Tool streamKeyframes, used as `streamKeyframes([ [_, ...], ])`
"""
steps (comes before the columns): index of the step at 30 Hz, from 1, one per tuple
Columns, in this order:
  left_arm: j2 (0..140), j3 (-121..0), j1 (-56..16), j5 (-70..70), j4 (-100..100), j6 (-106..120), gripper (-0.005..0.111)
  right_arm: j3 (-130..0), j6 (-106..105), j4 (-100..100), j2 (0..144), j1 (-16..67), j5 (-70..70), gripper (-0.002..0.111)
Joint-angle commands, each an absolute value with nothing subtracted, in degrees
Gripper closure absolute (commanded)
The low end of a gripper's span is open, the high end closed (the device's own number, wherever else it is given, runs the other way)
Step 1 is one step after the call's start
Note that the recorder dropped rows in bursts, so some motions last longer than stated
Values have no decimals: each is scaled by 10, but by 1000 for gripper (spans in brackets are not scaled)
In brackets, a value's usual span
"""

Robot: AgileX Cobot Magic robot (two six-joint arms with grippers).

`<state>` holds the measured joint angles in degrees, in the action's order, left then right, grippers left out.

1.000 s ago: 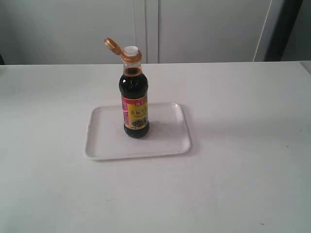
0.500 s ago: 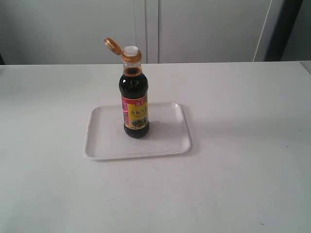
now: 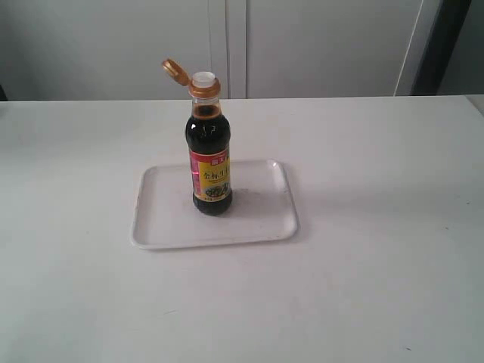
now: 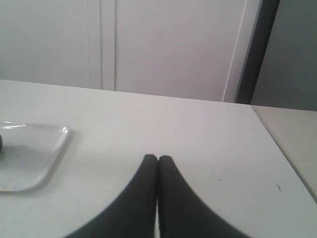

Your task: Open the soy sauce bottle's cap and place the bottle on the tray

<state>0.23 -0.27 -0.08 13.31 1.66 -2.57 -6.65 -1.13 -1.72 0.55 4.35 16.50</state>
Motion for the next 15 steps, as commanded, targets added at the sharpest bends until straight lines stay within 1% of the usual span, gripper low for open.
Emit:
streamKeyframes([
  [1,0,0,0,133,20,-28,107,-43,-8,-18,0,40,169,108],
  [15,0,0,0,133,20,-28,107,0,-8,-19,0,40,132,108],
])
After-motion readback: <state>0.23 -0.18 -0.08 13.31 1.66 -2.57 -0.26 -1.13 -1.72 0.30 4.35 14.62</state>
